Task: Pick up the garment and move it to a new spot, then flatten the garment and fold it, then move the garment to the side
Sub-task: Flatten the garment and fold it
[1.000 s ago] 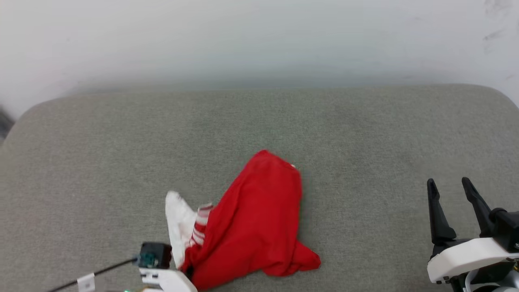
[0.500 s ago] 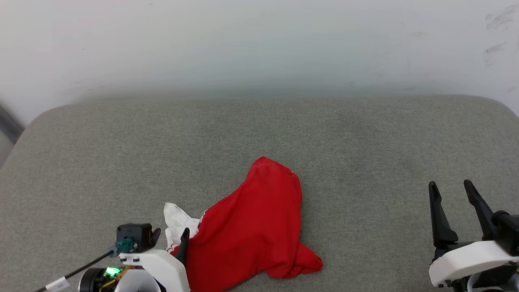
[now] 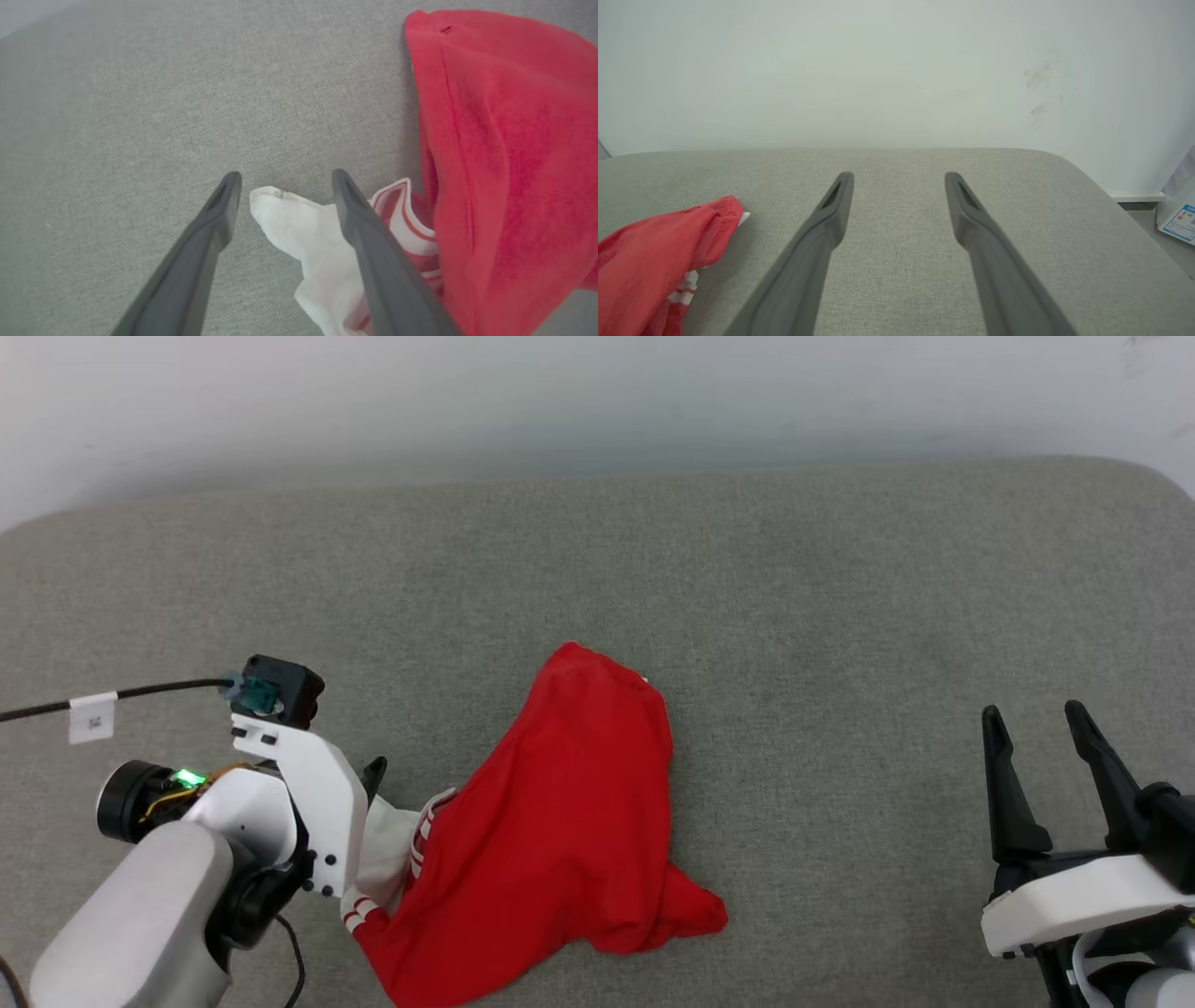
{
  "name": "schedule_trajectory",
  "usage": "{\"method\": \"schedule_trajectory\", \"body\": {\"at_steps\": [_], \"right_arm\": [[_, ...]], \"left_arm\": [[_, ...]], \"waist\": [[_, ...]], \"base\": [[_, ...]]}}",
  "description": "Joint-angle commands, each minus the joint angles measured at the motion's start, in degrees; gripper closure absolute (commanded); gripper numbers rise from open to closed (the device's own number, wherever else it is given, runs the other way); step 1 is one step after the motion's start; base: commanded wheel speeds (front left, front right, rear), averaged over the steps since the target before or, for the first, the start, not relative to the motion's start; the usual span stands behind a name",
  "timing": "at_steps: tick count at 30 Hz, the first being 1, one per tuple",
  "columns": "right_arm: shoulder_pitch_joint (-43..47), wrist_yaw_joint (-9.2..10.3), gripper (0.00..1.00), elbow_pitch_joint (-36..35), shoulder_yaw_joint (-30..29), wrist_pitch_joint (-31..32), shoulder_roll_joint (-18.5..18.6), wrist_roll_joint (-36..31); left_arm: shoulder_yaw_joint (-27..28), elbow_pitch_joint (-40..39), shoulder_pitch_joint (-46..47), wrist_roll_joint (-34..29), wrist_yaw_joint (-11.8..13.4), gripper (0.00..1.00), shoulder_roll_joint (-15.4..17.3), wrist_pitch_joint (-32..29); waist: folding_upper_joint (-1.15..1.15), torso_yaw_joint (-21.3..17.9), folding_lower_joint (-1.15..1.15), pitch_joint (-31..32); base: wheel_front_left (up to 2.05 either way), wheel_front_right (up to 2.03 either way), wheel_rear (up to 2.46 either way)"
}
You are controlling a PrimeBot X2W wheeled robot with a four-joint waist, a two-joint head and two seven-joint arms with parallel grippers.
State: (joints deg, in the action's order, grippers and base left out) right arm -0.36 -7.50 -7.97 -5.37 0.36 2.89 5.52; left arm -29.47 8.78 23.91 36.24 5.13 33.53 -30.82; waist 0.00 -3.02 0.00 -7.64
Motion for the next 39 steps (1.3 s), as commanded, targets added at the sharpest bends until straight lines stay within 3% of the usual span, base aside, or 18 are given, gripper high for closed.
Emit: {"method": "schedule_trajectory", "body": {"at_steps": [1, 9, 10, 11, 13, 18, 24, 30, 33, 36, 38, 39], "right_arm": [[-1.02, 0.02, 0.00, 0.24, 0.14, -0.34, -0.03, 0.48], [-3.19, 0.02, 0.00, 2.98, 0.59, -2.57, -0.03, 1.37], [-3.36, 0.02, 0.00, 3.28, 0.66, -2.75, -0.03, 1.44], [-3.48, 0.02, 0.00, 3.51, 0.69, -2.93, -0.03, 1.41], [-3.55, 0.02, 0.00, 4.03, 0.53, -3.03, -0.03, 1.45], [-3.72, 0.02, 0.00, 4.89, 0.14, -3.22, -0.03, 1.02], [-2.67, 0.02, 0.00, 4.78, -0.32, -2.72, -0.03, 0.79], [-1.47, 0.02, 0.00, 3.85, -0.87, -2.07, -0.04, 0.61], [-0.81, 0.02, 0.00, 3.52, -0.81, -1.92, -0.04, 0.69], [-0.87, 0.02, 0.00, 3.17, -0.90, -1.54, -0.04, 0.72], [-0.80, 0.02, 0.00, 3.07, -0.96, -1.41, -0.04, 0.68], [-0.71, 0.02, 0.00, 3.03, -0.92, -1.33, -0.04, 0.63]], "left_arm": [[-0.26, 1.04, 0.89, 0.50, -0.21, 0.00, 0.17, -1.51], [-1.86, 8.29, 0.99, 5.41, -1.59, 0.00, -0.60, -11.52], [-2.13, 9.13, 0.41, 5.93, -1.70, 0.33, -0.97, -12.34], [-2.49, 9.82, 0.17, 6.32, -2.08, 0.58, -1.12, -12.99], [-2.64, 10.24, 0.15, 6.81, -2.86, 1.00, -1.73, -12.52], [-0.56, 8.10, 4.16, 3.62, -2.40, 1.00, -1.06, -4.86], [4.00, 3.05, 4.19, 3.45, 0.75, 1.00, -0.02, 2.11], [10.90, -1.33, -6.99, 7.80, 6.36, 1.00, 2.97, 5.26], [14.09, -1.72, -14.65, 10.72, 8.74, 1.00, 2.69, 7.29], [15.49, -0.14, -21.19, 13.85, 9.30, 1.00, 0.68, 8.67], [15.68, 1.69, -23.32, 15.11, 8.94, 0.52, -1.10, 10.13], [15.26, 2.80, -24.16, 15.29, 8.50, 0.05, -1.81, 10.53]], "waist": [[0.00, -1.55, 0.00, -2.72], [0.00, -3.50, 0.00, -6.37], [0.00, -3.60, 0.00, -6.43], [0.00, -3.67, 0.00, -6.44], [0.00, -3.52, 0.00, -6.16], [0.00, -1.97, 0.00, -4.54], [0.00, 0.77, 0.00, -2.09], [0.00, 2.19, 0.00, -0.81], [0.00, 2.38, 0.00, -0.59], [0.00, 2.54, 0.00, -0.48], [0.00, 2.71, 0.00, -0.30], [0.00, 2.79, 0.00, -0.10]], "base": [[0.00, 0.00, 0.00], [0.00, 0.00, 0.00], [0.00, 0.00, 0.00], [0.00, 0.00, 0.00], [0.00, 0.00, 0.00], [0.00, 0.00, 0.00], [0.00, 0.00, 0.00], [0.00, 0.00, 0.00], [0.00, 0.00, 0.00], [0.00, 0.00, 0.00], [0.00, 0.00, 0.00], [0.00, 0.00, 0.00]]}}
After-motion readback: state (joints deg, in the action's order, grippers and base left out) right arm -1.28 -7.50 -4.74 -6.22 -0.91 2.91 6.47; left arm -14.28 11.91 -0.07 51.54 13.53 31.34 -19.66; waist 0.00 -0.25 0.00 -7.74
